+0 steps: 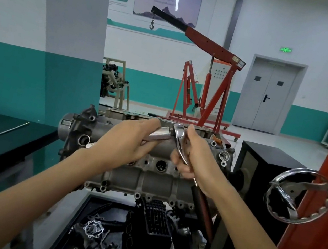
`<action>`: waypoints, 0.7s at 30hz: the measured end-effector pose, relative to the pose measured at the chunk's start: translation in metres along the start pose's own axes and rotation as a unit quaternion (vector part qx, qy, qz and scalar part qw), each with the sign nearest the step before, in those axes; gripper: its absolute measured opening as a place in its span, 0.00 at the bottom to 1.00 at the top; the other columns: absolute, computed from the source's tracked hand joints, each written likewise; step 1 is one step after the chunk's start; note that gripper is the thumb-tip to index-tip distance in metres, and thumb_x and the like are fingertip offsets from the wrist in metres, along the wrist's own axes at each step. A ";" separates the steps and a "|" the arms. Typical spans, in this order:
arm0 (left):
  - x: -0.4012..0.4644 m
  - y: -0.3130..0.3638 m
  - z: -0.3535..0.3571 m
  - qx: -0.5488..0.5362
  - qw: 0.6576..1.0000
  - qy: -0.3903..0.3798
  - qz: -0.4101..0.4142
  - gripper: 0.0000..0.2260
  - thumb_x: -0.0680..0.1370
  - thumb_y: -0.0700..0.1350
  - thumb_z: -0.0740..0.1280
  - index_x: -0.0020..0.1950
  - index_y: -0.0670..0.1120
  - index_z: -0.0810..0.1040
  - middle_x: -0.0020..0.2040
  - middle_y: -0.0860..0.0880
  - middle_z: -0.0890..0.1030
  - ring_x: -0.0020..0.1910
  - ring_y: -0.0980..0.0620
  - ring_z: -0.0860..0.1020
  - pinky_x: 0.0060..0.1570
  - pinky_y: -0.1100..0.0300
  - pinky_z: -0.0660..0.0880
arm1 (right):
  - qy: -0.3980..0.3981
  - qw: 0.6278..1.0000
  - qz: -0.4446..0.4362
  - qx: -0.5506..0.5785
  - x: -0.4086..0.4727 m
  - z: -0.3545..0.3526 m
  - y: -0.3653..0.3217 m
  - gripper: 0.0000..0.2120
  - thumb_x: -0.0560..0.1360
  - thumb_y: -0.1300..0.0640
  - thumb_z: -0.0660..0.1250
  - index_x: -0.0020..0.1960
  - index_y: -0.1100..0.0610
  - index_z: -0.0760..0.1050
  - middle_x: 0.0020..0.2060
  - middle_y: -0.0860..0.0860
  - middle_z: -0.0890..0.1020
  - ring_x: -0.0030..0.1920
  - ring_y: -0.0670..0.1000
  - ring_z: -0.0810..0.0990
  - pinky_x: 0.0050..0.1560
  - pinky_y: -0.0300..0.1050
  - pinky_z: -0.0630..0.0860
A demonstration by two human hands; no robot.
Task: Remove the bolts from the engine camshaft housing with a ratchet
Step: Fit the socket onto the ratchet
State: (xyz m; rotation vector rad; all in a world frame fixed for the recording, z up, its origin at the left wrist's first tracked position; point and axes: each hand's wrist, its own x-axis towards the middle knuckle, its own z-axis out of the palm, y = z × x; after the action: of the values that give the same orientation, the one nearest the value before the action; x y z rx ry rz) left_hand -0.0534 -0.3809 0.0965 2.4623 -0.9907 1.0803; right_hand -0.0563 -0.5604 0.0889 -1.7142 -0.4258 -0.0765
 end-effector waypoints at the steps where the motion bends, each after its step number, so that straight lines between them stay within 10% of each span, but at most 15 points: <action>1: -0.001 -0.002 0.000 -0.008 1.000 0.010 0.001 0.06 0.76 0.41 0.66 0.44 0.42 0.70 0.35 0.50 0.75 0.32 0.47 0.73 0.30 0.54 0.67 | -0.037 0.995 0.031 0.093 0.000 -0.003 -0.002 0.21 0.82 0.46 0.45 0.45 0.59 0.68 0.25 0.50 0.75 0.18 0.44 0.62 0.17 0.34 0.56; 11: -0.007 -0.010 0.001 -0.020 0.998 0.009 0.053 0.06 0.72 0.40 0.64 0.48 0.41 0.76 0.36 0.50 0.78 0.32 0.51 0.75 0.31 0.56 0.71 | -0.246 0.871 0.167 0.392 0.003 -0.010 0.012 0.11 0.72 0.49 0.62 0.47 0.56 0.69 0.29 0.49 0.73 0.20 0.42 0.64 0.18 0.31 0.60; 21: -0.003 -0.013 0.007 -0.110 0.993 -0.025 -0.018 0.06 0.77 0.44 0.67 0.47 0.42 0.74 0.34 0.50 0.76 0.31 0.57 0.72 0.30 0.67 0.65 | -0.144 0.932 0.116 0.312 0.003 -0.002 0.009 0.15 0.72 0.45 0.61 0.48 0.57 0.72 0.31 0.50 0.74 0.23 0.44 0.64 0.20 0.33 0.58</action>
State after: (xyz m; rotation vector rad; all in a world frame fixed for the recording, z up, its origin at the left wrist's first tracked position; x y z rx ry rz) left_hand -0.0422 -0.3737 0.0893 2.3289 -1.0170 0.8522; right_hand -0.0503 -0.5630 0.0817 -1.1305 -0.4038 0.4464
